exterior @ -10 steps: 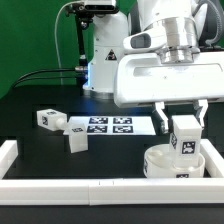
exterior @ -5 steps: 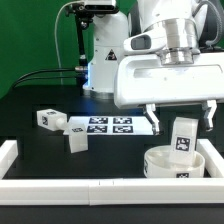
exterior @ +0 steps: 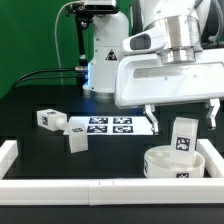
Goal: Assemble stool
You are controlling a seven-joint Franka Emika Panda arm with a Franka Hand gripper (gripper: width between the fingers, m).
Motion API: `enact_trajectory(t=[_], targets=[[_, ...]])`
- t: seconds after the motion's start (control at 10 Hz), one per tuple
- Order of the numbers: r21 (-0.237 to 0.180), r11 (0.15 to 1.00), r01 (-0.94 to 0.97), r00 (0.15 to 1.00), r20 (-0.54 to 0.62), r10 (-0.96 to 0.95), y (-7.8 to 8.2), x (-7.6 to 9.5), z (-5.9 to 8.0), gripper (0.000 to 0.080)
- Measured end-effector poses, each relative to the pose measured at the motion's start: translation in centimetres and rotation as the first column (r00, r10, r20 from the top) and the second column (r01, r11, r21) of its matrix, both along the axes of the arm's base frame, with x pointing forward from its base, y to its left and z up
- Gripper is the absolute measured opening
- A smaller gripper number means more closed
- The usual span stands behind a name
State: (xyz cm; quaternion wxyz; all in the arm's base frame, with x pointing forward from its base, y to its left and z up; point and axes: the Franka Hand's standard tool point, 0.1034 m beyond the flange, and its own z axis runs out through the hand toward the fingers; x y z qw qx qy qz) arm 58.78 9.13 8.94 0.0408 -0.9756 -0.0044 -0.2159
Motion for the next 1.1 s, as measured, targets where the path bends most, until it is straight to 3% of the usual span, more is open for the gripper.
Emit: enact_trajectory(t=[0.1,0.2,0.5,0.7,1.0,1.1], targets=[[0.042,0.997,0.062,0.990,-0.129,-0.056,1.2,-0.3,-0.2,0.0649],[0.053,0.995,0.088,0.981,-0.177,-0.077,1.3,0.0,-0.1,0.0649],[0.058,0.996,0.066,0.945,-0.325,-0.043,0.8,-0.4,-0.1,0.0649],[0.058,0.996,0.067,0.945,-0.323,-0.045,0.8,-0.3,-0.1,0.0649],[0.052,0.978,0.202,0.909,-0.380,-0.168,-1.0,-0.7,-1.1,0.0649],[0.069,0.975,0.213,0.913,-0.370,-0.173,-2.5,-0.6,-1.6,0.0649]])
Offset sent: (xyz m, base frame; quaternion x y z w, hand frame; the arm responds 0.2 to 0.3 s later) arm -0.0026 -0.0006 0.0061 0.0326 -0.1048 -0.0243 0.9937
